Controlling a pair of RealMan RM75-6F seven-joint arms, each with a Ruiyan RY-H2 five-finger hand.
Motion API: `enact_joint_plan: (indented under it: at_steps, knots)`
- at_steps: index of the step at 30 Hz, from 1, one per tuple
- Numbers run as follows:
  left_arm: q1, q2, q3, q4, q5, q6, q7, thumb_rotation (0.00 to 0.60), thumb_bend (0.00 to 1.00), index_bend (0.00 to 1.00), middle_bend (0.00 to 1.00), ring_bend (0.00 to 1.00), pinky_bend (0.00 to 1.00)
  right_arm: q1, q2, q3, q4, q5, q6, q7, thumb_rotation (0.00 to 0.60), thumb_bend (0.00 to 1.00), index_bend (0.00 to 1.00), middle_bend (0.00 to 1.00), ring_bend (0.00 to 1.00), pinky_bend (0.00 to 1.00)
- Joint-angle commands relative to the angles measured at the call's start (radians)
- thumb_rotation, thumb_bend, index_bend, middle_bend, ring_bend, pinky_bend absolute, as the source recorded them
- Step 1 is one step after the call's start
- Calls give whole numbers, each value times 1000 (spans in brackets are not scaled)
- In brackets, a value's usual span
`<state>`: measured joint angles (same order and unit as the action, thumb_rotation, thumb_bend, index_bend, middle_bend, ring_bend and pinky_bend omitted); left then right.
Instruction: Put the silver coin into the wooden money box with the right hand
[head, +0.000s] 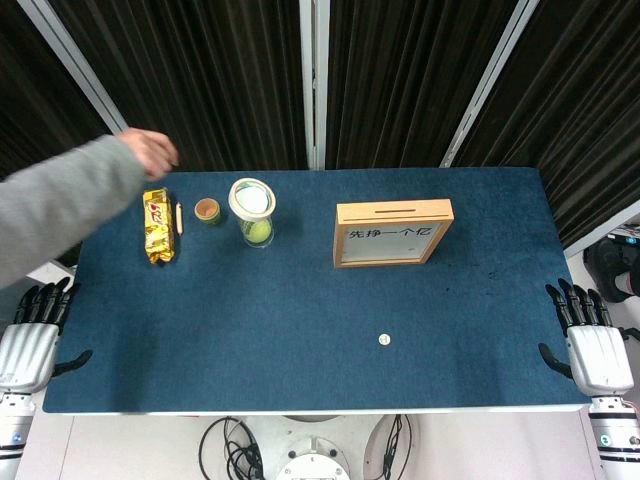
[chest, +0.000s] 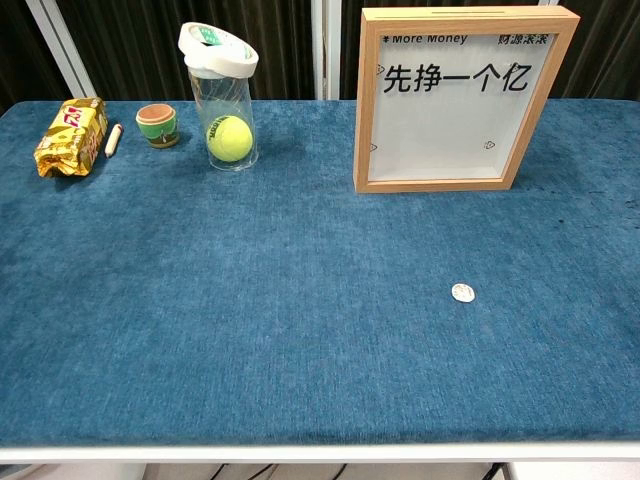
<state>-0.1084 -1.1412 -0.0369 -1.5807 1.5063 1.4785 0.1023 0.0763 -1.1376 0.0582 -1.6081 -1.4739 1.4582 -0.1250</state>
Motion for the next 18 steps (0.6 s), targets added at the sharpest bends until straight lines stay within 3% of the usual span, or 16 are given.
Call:
enact_joint_plan:
  at_steps: [1,11,18]
  knots:
    - [0,0,0,-1,0,0,1,600,124,50,0,0,0,0,0,0,0,0,0,0,600,201,0,0,0,0]
    - [-2,1,1,-6,2,-2,7,600,124,50,0,0,0,3,2,-8,-7,-13,-7,-6,600,201,0,0,0,0]
    - [-7,-3,-2,-2,0,-9,3,600,123,50,0,0,0,40,1,-37,-45,-80,-55,-62,600,202,0,0,0,0]
